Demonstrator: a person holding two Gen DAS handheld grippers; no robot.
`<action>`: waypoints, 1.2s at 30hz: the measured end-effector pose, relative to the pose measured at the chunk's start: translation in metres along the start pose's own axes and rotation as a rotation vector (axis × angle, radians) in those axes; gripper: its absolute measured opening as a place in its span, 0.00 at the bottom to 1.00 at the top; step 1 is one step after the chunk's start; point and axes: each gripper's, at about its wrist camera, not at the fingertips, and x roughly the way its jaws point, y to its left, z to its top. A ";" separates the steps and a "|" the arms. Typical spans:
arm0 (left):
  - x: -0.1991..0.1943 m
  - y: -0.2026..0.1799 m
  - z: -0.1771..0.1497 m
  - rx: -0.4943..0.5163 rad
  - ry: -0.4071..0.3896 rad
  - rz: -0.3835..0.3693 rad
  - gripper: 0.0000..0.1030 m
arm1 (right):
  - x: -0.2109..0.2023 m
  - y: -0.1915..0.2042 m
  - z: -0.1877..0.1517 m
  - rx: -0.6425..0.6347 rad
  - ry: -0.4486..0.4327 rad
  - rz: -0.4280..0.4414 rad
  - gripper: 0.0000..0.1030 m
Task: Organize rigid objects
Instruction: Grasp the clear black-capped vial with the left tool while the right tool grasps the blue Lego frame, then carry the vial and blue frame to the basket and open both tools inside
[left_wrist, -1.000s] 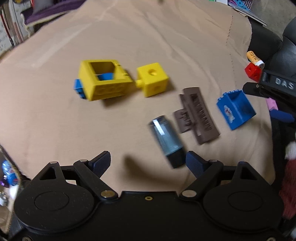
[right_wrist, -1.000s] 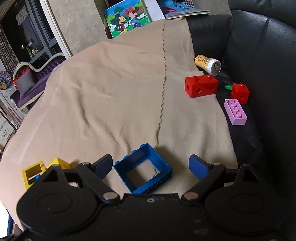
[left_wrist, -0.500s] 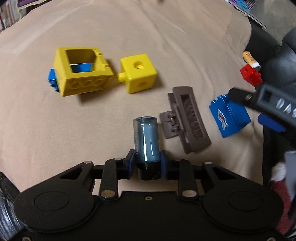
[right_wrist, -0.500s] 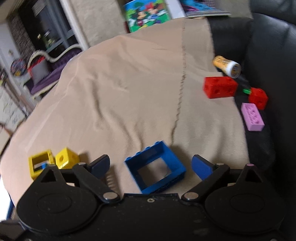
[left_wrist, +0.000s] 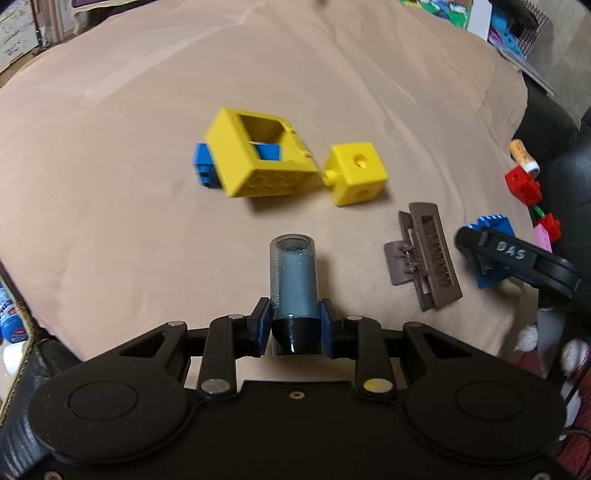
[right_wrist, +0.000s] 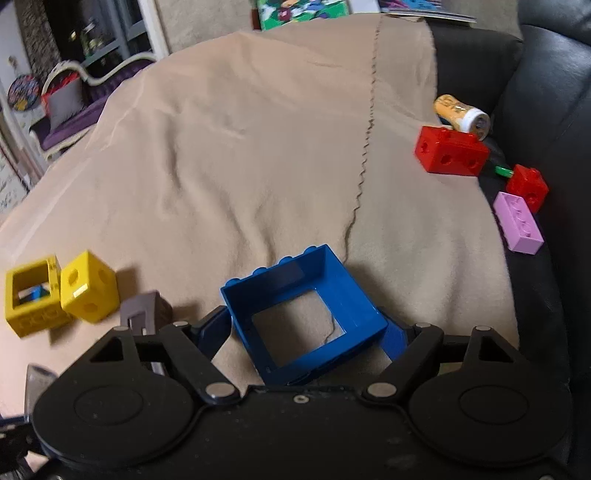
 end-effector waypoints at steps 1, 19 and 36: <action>-0.005 0.004 -0.001 -0.006 -0.010 0.000 0.26 | -0.004 -0.001 0.002 0.013 -0.009 -0.009 0.80; -0.108 0.159 -0.029 -0.313 -0.190 0.176 0.26 | -0.100 0.172 -0.014 -0.255 -0.034 0.348 0.80; -0.150 0.328 -0.089 -0.742 -0.249 0.415 0.26 | -0.112 0.419 -0.124 -0.565 0.299 0.646 0.81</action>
